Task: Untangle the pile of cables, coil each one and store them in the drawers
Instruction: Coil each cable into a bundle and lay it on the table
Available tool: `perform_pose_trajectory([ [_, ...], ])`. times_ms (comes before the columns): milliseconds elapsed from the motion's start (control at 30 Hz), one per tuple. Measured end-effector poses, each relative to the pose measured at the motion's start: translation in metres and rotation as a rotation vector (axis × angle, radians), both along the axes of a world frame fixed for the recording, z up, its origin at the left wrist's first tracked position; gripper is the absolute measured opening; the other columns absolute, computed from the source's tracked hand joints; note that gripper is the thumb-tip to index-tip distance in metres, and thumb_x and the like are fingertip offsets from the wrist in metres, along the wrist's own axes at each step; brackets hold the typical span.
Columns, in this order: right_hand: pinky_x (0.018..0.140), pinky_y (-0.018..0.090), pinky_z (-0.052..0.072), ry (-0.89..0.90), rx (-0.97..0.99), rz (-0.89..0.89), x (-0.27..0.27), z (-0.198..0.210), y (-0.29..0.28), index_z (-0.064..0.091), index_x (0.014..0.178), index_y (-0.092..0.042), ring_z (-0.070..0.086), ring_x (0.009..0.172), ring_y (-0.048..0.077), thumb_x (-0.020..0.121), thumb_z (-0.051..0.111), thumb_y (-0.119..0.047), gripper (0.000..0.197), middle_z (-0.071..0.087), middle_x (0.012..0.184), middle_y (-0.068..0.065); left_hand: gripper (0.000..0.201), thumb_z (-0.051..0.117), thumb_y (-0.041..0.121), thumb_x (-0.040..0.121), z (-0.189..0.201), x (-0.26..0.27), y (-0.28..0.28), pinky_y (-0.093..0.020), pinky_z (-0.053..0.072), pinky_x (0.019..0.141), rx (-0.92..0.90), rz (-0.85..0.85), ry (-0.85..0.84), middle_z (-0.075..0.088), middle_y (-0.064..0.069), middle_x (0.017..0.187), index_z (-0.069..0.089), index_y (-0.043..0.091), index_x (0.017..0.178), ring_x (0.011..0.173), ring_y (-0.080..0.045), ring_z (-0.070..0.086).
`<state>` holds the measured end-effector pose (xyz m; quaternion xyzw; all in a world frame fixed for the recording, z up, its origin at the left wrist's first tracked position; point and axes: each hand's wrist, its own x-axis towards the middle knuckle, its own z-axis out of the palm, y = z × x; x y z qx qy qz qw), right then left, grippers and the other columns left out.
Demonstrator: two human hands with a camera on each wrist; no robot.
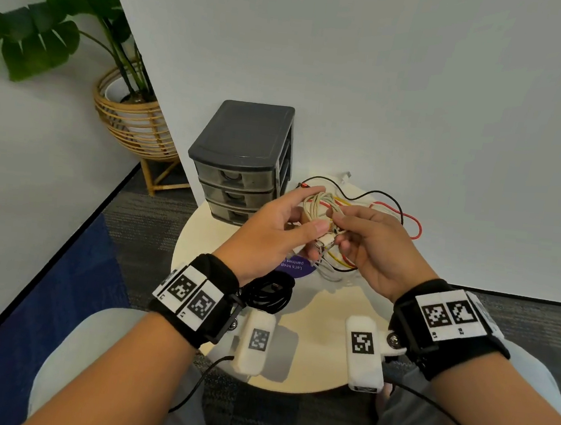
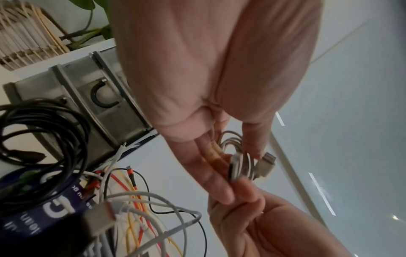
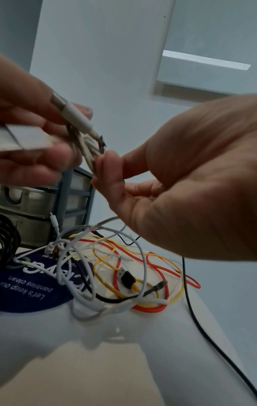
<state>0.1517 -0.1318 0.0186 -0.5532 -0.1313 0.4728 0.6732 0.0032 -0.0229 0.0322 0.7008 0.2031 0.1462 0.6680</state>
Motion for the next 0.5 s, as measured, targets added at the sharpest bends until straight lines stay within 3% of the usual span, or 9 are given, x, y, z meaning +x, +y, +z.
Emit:
perform_pose_trajectory([
  [100, 0.047, 0.013, 0.048, -0.002, 0.019, -0.017, 0.0005, 0.0017, 0.0003, 0.068, 0.113, 0.006, 0.056, 0.053, 0.007, 0.095, 0.063, -0.003, 0.021, 0.067, 0.076, 0.008, 0.06, 0.065, 0.013, 0.098, 0.0006, -0.002, 0.0044, -0.037, 0.058, 0.092, 0.048, -0.005, 0.008, 0.072, -0.017, 0.117, 0.043, 0.019, 0.153, 0.077, -0.025, 0.068],
  [167, 0.048, 0.013, 0.048, -0.019, 0.026, -0.028, 0.0003, 0.0016, 0.0002, 0.066, 0.116, 0.007, 0.056, 0.053, 0.007, 0.096, 0.062, -0.003, 0.023, 0.068, 0.077, 0.009, 0.062, 0.067, 0.015, 0.097, 0.0005, -0.0033, 0.0081, -0.042, 0.056, 0.1, 0.05, -0.015, 0.029, 0.074, -0.015, 0.116, 0.042, 0.019, 0.154, 0.093, -0.029, 0.073],
  [233, 0.049, 0.014, 0.05, -0.08, 0.022, -0.005, -0.0002, 0.0022, -0.0002, 0.067, 0.114, 0.004, 0.056, 0.053, 0.008, 0.097, 0.062, -0.003, 0.019, 0.069, 0.075, 0.007, 0.052, 0.064, 0.014, 0.098, 0.001, -0.0046, 0.0098, -0.037, 0.058, 0.094, 0.042, -0.032, 0.033, 0.076, -0.009, 0.115, 0.048, 0.02, 0.148, 0.103, -0.025, 0.073],
  [333, 0.049, 0.015, 0.051, -0.168, 0.017, 0.061, -0.0008, 0.0038, -0.0024, 0.068, 0.105, -0.001, 0.059, 0.052, 0.01, 0.096, 0.062, -0.003, 0.01, 0.069, 0.069, 0.006, 0.029, 0.054, 0.014, 0.104, 0.0033, -0.0073, 0.0097, -0.025, 0.058, 0.079, -0.012, -0.042, 0.0, 0.077, -0.003, 0.109, 0.06, 0.024, 0.131, 0.096, -0.016, 0.074],
  [433, 0.048, 0.017, 0.052, -0.14, 0.026, 0.123, -0.0019, 0.0063, -0.0057, 0.07, 0.093, -0.007, 0.062, 0.053, 0.013, 0.096, 0.063, -0.006, 0.007, 0.069, 0.07, 0.008, 0.028, 0.05, 0.016, 0.105, 0.0066, -0.0096, 0.0081, -0.025, 0.059, 0.074, -0.017, -0.039, 0.019, 0.077, 0.003, 0.094, 0.061, 0.023, 0.13, 0.09, -0.012, 0.073],
  [500, 0.046, 0.018, 0.05, -0.15, 0.003, 0.164, -0.0001, 0.0078, -0.0086, 0.071, 0.09, -0.009, 0.061, 0.052, 0.014, 0.096, 0.063, -0.007, 0.01, 0.069, 0.071, 0.009, 0.032, 0.049, 0.019, 0.106, 0.0084, -0.0101, 0.0074, -0.032, 0.063, 0.075, -0.005, -0.035, 0.051, 0.076, -0.002, 0.091, 0.059, 0.022, 0.136, 0.089, -0.017, 0.074],
])
